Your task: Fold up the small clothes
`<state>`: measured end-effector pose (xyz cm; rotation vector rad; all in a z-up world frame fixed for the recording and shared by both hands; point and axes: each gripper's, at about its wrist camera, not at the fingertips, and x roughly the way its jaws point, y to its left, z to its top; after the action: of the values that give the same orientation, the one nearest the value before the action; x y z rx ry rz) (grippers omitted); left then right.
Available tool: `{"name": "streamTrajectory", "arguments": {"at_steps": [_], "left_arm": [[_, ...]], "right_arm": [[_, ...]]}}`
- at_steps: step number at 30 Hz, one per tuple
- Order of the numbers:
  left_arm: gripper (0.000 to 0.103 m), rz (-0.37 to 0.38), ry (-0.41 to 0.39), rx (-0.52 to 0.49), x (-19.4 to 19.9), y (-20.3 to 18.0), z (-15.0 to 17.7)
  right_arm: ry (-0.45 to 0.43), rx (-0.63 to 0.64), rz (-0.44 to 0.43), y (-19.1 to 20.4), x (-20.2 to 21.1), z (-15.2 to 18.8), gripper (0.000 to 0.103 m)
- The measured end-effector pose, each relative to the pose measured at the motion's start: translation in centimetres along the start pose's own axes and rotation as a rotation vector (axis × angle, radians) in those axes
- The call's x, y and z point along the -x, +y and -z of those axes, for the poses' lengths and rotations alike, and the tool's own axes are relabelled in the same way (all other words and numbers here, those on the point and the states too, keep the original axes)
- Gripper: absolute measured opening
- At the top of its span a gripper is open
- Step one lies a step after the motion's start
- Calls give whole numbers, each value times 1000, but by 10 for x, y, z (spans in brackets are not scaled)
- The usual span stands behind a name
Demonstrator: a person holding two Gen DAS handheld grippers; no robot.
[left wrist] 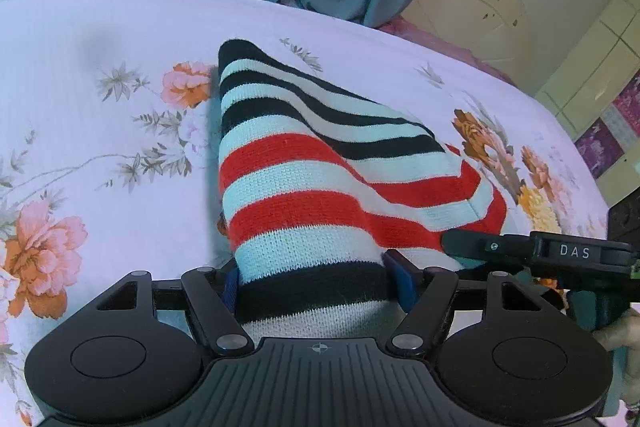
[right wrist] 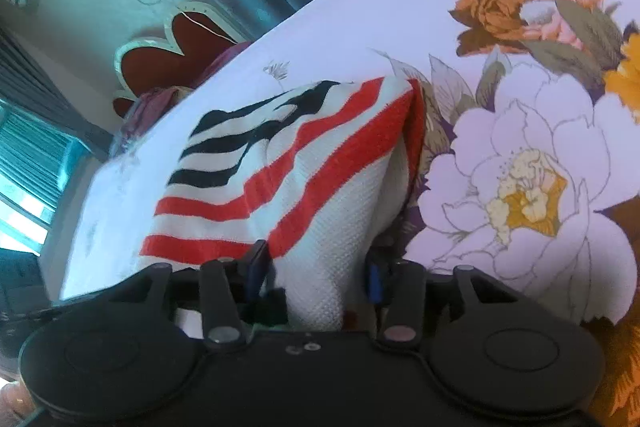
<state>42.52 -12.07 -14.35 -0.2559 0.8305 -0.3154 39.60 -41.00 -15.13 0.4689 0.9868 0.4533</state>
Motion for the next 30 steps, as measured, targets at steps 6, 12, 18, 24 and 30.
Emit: {"name": "streamTrajectory", "arguments": {"at_steps": [6,12,18,24,30], "left_arm": [[59,-48,-26,-66,11,-14,-1],[57,-52,-41,-103,27,-19,-2],[57,-56,-62,-105,56,-3,0],[57,-64,-102,-82,100,48,1],[57,-61,-149,-67,144,138,-1]], "right_arm": [[-51,43,21,17,14,6,36],[-80,68,16,35,24,6,36],[-96,81,9,61,23,12,36],[-107,111,-10,112,8,22,36],[-116,135,-29,185,-36,37,36]]}}
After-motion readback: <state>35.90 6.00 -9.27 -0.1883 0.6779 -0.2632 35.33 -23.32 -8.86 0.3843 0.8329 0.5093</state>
